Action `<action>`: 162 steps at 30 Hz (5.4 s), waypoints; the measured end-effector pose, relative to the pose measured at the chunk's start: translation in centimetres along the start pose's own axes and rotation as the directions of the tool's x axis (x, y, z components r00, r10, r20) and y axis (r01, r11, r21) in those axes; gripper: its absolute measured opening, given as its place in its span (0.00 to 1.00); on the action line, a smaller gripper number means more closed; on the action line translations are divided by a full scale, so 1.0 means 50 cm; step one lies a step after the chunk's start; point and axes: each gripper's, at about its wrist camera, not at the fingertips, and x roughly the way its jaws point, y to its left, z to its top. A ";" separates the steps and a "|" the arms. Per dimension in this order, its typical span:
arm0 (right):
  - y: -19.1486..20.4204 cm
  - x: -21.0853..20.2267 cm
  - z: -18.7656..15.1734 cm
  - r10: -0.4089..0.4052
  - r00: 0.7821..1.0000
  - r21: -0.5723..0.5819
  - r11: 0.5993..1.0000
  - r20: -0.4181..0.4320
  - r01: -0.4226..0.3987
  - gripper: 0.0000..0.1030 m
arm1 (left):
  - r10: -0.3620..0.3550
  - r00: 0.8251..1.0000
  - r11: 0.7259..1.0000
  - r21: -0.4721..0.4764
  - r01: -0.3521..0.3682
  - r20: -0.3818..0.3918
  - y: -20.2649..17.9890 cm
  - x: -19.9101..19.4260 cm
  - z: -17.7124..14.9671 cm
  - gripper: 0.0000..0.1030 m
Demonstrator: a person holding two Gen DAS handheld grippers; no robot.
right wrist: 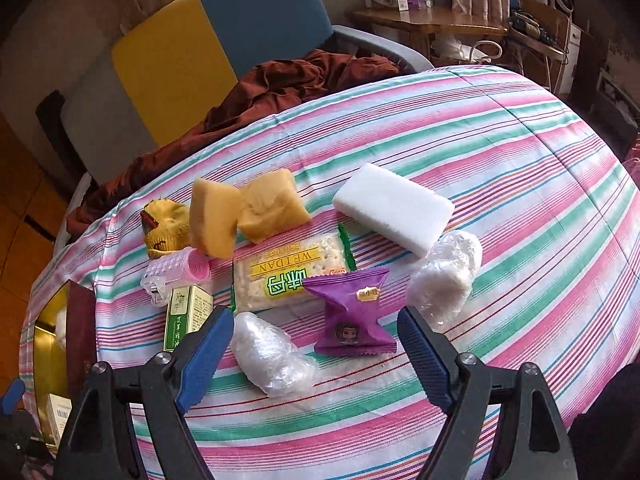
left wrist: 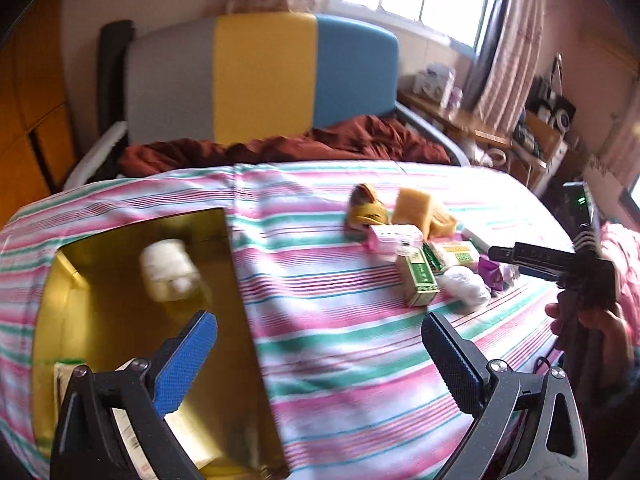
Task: Organize objects
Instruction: 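Grasp the pink hair roller clip with the left gripper, then grasp the yellow sponge with the right gripper while the left holds the pink clip, then carry the pink clip into the gold tray with the left gripper while the right carries the sponge, then open the left gripper to drop the pink clip while the right lowers the sponge into the tray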
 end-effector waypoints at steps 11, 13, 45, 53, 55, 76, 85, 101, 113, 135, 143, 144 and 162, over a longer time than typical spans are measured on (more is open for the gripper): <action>-0.037 -0.019 0.016 0.019 0.999 0.088 0.996 0.042 -0.022 0.83 | -0.033 0.991 0.995 0.093 0.045 -0.131 -0.130 0.214 0.122 1.00; -0.039 -0.015 0.018 0.020 0.999 0.092 0.995 0.034 -0.023 0.83 | -0.033 0.987 0.995 0.085 0.046 -0.154 -0.144 0.253 0.136 1.00; 0.042 -0.010 0.002 0.217 0.976 -0.072 0.974 0.005 -0.216 0.83 | -0.176 0.959 0.984 -0.030 0.174 -0.223 -0.091 0.209 -0.045 0.64; 0.186 0.030 -0.057 0.287 0.942 -0.283 0.902 -0.173 -0.326 0.83 | -0.201 0.956 0.979 -0.064 0.192 -0.215 -0.079 0.167 -0.105 0.64; 0.214 0.054 -0.072 0.272 0.936 -0.306 0.893 -0.222 -0.332 0.83 | -0.192 0.960 0.981 -0.055 0.184 -0.203 -0.081 0.162 -0.111 0.64; 0.228 0.130 -0.092 0.196 0.934 -0.296 0.911 -0.300 -0.287 0.54 | -0.192 0.972 0.981 -0.050 0.187 -0.137 -0.058 0.137 -0.112 0.64; 0.234 0.128 -0.097 0.194 0.935 -0.304 0.909 -0.297 -0.285 0.54 | -0.190 0.978 0.981 -0.060 0.186 -0.082 -0.048 0.087 -0.093 0.64; 0.250 0.113 -0.116 0.132 0.962 -0.406 0.886 -0.241 -0.223 0.54 | -0.155 0.986 0.982 -0.098 0.161 0.064 0.034 -0.074 -0.091 0.64; 0.263 0.112 -0.130 0.086 0.976 -0.433 0.886 -0.201 -0.167 0.54 | 0.082 0.983 0.955 -0.294 -0.031 0.163 0.265 -0.172 -0.130 0.64; 0.292 0.126 -0.164 -0.050 0.992 -0.471 0.882 -0.112 -0.009 0.54 | 0.281 0.960 0.880 -0.405 -0.249 0.019 0.453 -0.120 -0.262 0.64; 0.301 0.135 -0.158 -0.070 0.991 -0.469 0.883 -0.111 0.010 0.54 | 0.268 0.962 0.880 -0.395 -0.263 -0.043 0.469 -0.079 -0.281 0.65; 0.300 0.134 -0.158 -0.069 0.991 -0.467 0.884 -0.111 0.009 0.54 | 0.274 0.961 0.883 -0.385 -0.269 -0.042 0.466 -0.078 -0.282 0.65; 0.521 -0.028 -0.179 0.177 0.984 -0.595 0.789 -0.020 -0.155 0.53 | 0.267 0.964 0.882 -0.408 -0.237 0.018 0.454 -0.118 -0.281 0.90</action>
